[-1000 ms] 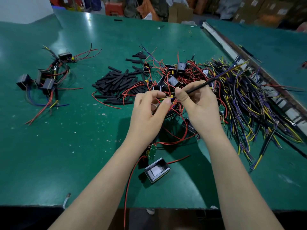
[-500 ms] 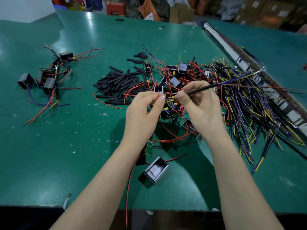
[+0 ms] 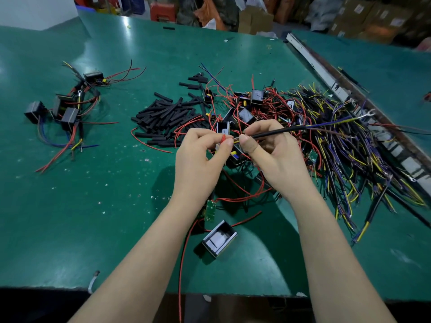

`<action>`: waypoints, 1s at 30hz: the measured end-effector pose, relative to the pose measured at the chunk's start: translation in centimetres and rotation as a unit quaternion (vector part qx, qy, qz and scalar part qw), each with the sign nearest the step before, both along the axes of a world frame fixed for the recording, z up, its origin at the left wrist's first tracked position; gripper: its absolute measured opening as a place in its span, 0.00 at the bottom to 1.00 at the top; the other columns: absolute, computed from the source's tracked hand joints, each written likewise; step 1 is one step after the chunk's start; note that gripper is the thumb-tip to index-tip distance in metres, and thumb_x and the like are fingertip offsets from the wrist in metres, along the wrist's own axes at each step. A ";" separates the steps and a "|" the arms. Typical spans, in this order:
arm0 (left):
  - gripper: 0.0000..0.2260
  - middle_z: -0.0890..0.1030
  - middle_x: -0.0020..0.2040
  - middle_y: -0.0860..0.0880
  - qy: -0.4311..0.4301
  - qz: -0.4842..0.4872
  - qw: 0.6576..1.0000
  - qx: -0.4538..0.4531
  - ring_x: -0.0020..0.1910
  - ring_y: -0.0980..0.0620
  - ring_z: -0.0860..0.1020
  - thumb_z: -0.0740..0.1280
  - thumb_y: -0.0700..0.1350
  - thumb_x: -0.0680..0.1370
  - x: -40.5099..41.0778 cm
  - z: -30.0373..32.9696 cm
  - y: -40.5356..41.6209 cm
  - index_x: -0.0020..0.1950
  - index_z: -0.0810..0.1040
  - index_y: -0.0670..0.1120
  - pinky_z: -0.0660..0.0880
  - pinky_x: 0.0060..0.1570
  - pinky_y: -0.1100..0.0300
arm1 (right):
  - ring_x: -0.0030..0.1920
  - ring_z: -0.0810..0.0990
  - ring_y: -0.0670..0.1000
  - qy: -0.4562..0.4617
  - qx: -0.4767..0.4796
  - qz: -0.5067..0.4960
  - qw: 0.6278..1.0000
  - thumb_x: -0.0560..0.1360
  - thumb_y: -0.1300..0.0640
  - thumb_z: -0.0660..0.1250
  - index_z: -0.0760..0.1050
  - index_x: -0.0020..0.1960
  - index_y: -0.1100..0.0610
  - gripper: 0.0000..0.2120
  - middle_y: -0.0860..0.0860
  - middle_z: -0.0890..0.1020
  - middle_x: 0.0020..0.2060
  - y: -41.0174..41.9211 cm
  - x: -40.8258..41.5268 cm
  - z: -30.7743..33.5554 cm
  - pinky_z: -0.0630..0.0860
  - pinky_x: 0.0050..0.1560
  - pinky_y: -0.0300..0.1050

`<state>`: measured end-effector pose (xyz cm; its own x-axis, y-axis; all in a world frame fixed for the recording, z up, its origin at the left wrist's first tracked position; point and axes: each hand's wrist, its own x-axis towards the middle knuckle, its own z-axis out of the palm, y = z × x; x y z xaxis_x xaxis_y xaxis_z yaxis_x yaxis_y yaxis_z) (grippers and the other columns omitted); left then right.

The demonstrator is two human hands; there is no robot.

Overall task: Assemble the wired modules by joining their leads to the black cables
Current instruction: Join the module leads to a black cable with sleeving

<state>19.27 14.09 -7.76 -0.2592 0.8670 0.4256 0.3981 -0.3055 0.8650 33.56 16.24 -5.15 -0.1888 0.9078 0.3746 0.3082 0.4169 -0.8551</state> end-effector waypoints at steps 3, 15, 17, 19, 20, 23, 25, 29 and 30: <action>0.04 0.76 0.46 0.55 -0.036 -0.014 0.999 -0.024 0.44 0.64 0.74 0.69 0.46 0.76 -0.1 0.0 0.1 0.48 0.82 0.53 0.69 0.47 0.72 | 0.44 0.80 0.44 -0.018 0.014 -0.003 1.000 0.77 0.59 0.69 0.72 0.46 0.47 0.09 0.44 0.80 0.42 -0.1 0.0 0.0 0.76 0.49 0.40; 0.05 0.76 0.47 0.49 0.058 -0.018 0.998 -0.011 0.46 0.56 0.73 0.66 0.44 0.78 0.3 0.4 -0.3 0.47 0.81 0.45 0.66 0.47 0.74 | 0.44 0.77 0.41 -0.014 -0.011 0.027 0.999 0.78 0.60 0.66 0.69 0.49 0.49 0.08 0.47 0.77 0.44 0.0 -0.2 -0.1 0.72 0.45 0.33; 0.05 0.76 0.47 0.48 0.073 -0.010 0.997 0.002 0.46 0.56 0.72 0.66 0.43 0.78 0.4 0.4 -0.4 0.47 0.81 0.43 0.65 0.48 0.73 | 0.45 0.77 0.42 -0.015 -0.013 0.029 0.999 0.78 0.60 0.66 0.68 0.49 0.49 0.09 0.48 0.77 0.45 0.0 -0.2 -0.1 0.72 0.45 0.34; 0.06 0.76 0.46 0.47 0.087 0.007 0.996 0.027 0.45 0.54 0.73 0.67 0.43 0.77 0.4 0.4 -0.5 0.46 0.81 0.42 0.67 0.47 0.69 | 0.44 0.76 0.42 -0.008 -0.012 0.030 0.999 0.78 0.61 0.66 0.68 0.49 0.49 0.09 0.49 0.77 0.45 -0.1 -0.3 -0.1 0.72 0.44 0.34; 0.06 0.76 0.45 0.46 0.099 0.019 0.994 0.042 0.45 0.52 0.74 0.67 0.43 0.77 0.4 0.3 -0.5 0.46 0.82 0.41 0.69 0.46 0.65 | 0.44 0.76 0.43 -0.005 -0.011 0.032 0.999 0.78 0.62 0.66 0.68 0.48 0.50 0.10 0.50 0.77 0.44 -0.1 -0.3 -0.1 0.73 0.44 0.36; 0.07 0.77 0.44 0.45 0.142 0.044 0.987 0.068 0.44 0.46 0.76 0.69 0.42 0.76 0.5 0.1 -0.6 0.46 0.83 0.39 0.73 0.44 0.53 | 0.43 0.75 0.49 -0.031 -0.007 0.031 0.999 0.78 0.64 0.65 0.67 0.47 0.49 0.11 0.53 0.76 0.44 -0.1 -0.4 -0.4 0.73 0.44 0.42; 0.07 0.77 0.44 0.45 0.148 0.047 0.986 0.067 0.43 0.46 0.76 0.69 0.42 0.75 0.6 0.1 -0.5 0.47 0.83 0.39 0.73 0.44 0.52 | 0.40 0.74 0.47 -0.044 -0.012 0.028 0.999 0.79 0.63 0.64 0.67 0.47 0.48 0.11 0.49 0.75 0.43 0.1 -0.4 -0.5 0.72 0.42 0.41; 0.06 0.76 0.44 0.47 0.091 0.039 0.994 0.048 0.41 0.52 0.74 0.69 0.43 0.76 0.8 0.2 -0.4 0.47 0.83 0.41 0.71 0.44 0.60 | 0.44 0.76 0.48 -0.015 0.000 0.019 1.000 0.78 0.63 0.65 0.67 0.47 0.48 0.11 0.50 0.76 0.44 0.1 -0.4 -0.5 0.73 0.44 0.39; 0.06 0.76 0.44 0.48 0.084 0.039 0.995 0.045 0.41 0.54 0.73 0.69 0.43 0.76 0.9 0.3 -0.4 0.47 0.83 0.41 0.70 0.43 0.63 | 0.45 0.76 0.49 -0.010 0.001 0.021 1.000 0.78 0.63 0.65 0.67 0.48 0.48 0.11 0.51 0.76 0.45 0.1 -0.5 -0.5 0.73 0.44 0.37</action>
